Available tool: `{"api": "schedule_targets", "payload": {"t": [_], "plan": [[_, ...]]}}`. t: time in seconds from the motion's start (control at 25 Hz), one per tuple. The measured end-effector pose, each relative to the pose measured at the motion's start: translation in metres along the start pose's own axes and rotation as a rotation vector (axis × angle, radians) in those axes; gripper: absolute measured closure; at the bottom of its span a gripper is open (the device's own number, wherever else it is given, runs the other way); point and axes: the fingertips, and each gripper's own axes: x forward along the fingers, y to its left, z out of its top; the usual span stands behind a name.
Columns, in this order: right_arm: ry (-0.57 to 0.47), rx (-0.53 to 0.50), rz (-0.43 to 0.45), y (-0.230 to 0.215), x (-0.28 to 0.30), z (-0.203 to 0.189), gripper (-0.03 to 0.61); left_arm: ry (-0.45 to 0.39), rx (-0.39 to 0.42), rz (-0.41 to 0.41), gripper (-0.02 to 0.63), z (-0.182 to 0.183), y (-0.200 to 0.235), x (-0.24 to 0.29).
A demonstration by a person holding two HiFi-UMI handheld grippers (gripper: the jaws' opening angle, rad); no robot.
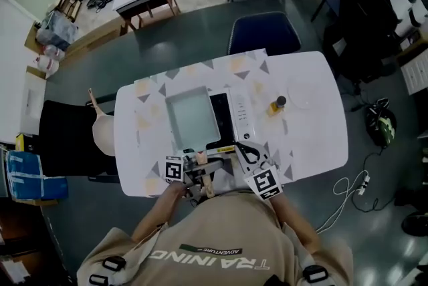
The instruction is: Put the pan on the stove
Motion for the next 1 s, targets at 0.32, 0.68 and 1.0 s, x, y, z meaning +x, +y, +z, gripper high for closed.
{"api": "schedule_targets", "payload": {"t": [0.32, 0.68, 1.0], "plan": [[0.041, 0.044, -0.088, -0.006, -0.009, -0.015, 0.580, 0.056, -0.043, -0.032, 0.552, 0.002, 0.018, 0.008], [0.063, 0.053, -0.091, -0.007, -0.011, -0.024, 0.580, 0.082, -0.078, -0.027, 0.551, -0.005, 0.034, 0.009], [0.040, 0.020, -0.082, -0.005, -0.019, -0.007, 0.580, 0.102, -0.064, -0.012, 0.550, -0.014, 0.045, 0.014]]}}
